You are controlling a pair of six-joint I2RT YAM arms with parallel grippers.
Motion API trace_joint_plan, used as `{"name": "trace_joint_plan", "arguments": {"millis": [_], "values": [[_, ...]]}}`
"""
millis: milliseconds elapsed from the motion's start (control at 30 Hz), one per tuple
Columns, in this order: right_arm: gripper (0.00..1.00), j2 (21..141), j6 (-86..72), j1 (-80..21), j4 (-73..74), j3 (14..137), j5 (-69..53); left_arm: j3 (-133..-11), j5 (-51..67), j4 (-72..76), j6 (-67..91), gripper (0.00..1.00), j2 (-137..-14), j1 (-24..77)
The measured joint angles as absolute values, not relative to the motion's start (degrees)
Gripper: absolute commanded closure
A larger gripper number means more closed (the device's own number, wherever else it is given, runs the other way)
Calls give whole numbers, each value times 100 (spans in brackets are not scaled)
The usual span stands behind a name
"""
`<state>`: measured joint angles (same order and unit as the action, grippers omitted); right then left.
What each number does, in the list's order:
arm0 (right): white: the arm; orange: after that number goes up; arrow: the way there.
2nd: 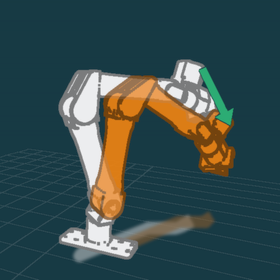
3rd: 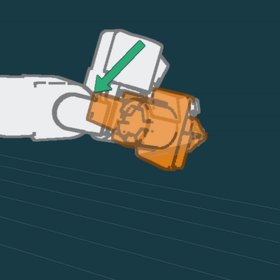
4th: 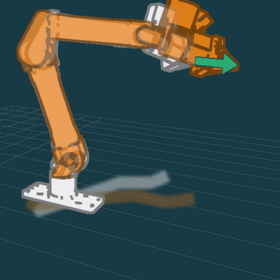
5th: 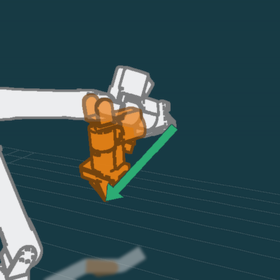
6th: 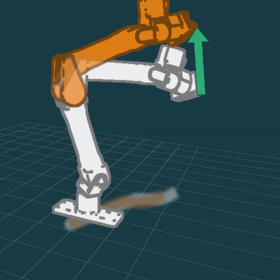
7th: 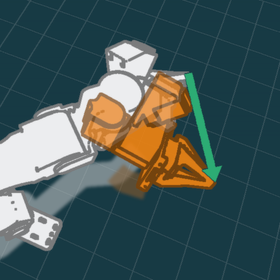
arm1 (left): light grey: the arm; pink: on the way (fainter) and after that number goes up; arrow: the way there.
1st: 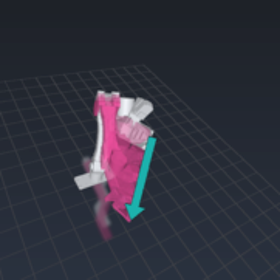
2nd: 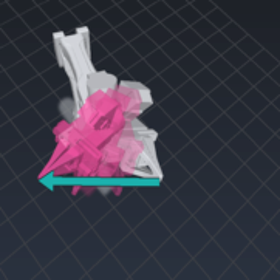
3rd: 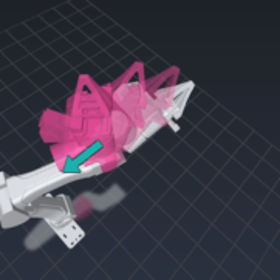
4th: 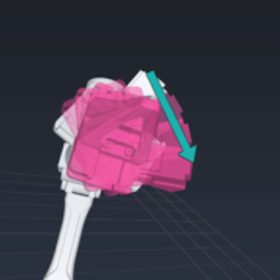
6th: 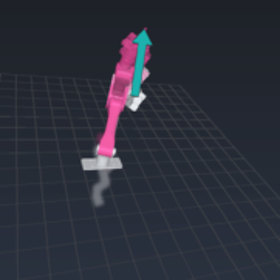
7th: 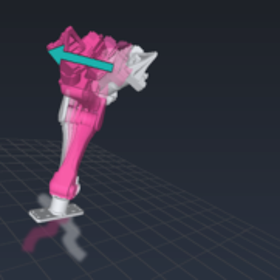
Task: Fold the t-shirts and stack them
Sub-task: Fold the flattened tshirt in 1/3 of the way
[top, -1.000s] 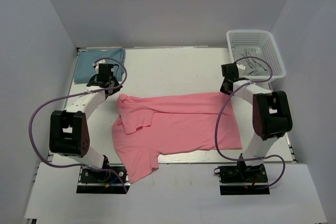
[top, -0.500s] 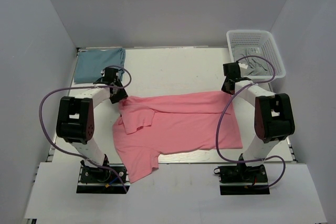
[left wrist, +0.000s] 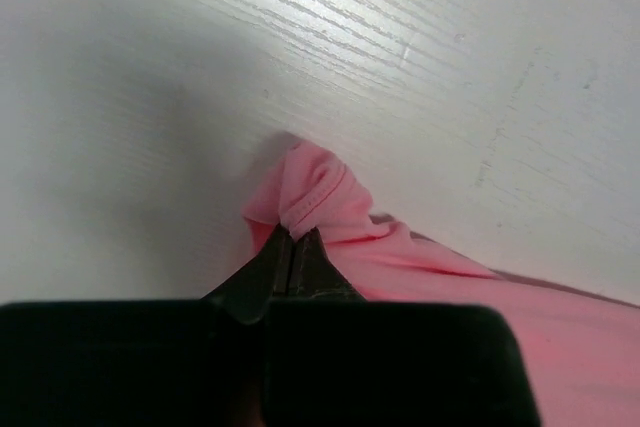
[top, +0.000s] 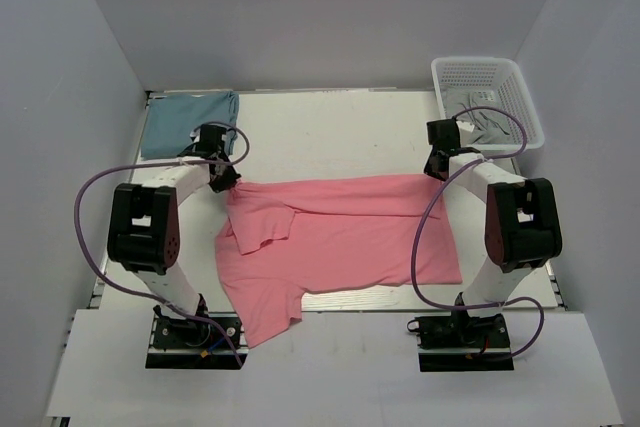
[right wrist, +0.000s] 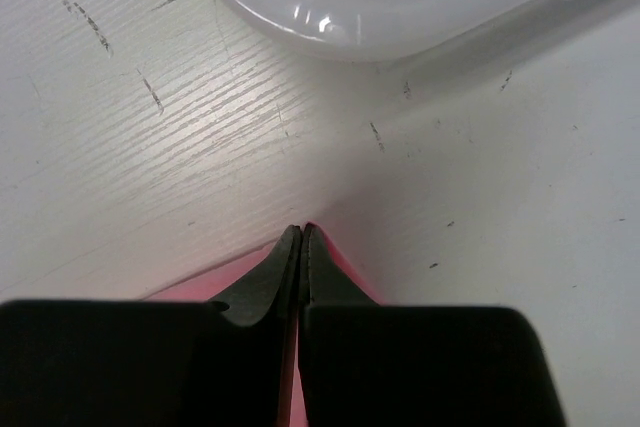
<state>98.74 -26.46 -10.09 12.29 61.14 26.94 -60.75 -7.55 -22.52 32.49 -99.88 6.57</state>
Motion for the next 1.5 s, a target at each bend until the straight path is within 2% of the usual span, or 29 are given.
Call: {"name": "trace_joint_plan", "arguments": {"millis": [267, 433, 500, 533, 633, 767, 867, 933, 967, 1067, 1100, 1200, 1267, 1333, 1400, 1433, 1500], "values": [[100, 9618, -2657, -993, 1258, 5927, 2711, -5968, -961, -2300, 3345, 100, -8956, 692], [100, 9445, -2655, -937, 1269, 5913, 2731, -5942, -1120, -2248, 3437, 100, -8967, 692], [100, 9456, -2650, -917, 1278, 5913, 2729, -5988, -1166, -2224, 3454, 92, -9190, 692], [100, 9470, -2646, -906, 1286, 5927, 2729, -6062, -1205, -2226, 3476, 85, -9371, 694], [100, 9629, -2637, -878, 1328, 6069, 2733, -6493, -1365, -2318, 3553, 74, -10082, 690], [100, 9972, -2617, -819, 1413, 6412, 2867, -7387, -1653, -2676, 3677, 74, -10938, 615], [100, 10027, -2604, -760, 1437, 6514, 2908, -7891, -1723, -2930, 3756, 67, -11268, 517], [89, 10027, -2585, -740, 1452, 6530, 2923, -8101, -1675, -3057, 3795, 67, -11378, 436], [78, 10027, -2556, -735, 1468, 6530, 2923, -8160, -1616, -3094, 3800, 56, -11395, 399], [65, 10025, -2438, -733, 1483, 6532, 2919, -8193, -1439, -3079, 3719, 7, -11393, 344], [54, 10022, -2399, -727, 1485, 6532, 2910, -8195, -1396, -3094, 3682, 1, -11393, 331], [42, 9998, -2316, -714, 1490, 6532, 2847, -8202, -1306, -3157, 3686, 0, -11375, 307], [40, 9953, -2248, -714, 1496, 6532, 2790, -8202, -1267, -3197, 3636, 0, -11312, 316], [29, 9872, -2220, -714, 1500, 6532, 2724, -8193, -1232, -3238, 3559, 0, -11166, 344], [24, 9780, -2206, -714, 1511, 6532, 2624, -8110, -1066, -3177, 3454, 0, -10888, 375], [18, 9732, -2191, -714, 1516, 6532, 2545, -7988, -943, -3100, 3415, 0, -10676, 388], [11, 9623, -2222, -714, 1562, 6532, 2355, -7686, -624, -2928, 3299, 0, -10191, 399]]}}
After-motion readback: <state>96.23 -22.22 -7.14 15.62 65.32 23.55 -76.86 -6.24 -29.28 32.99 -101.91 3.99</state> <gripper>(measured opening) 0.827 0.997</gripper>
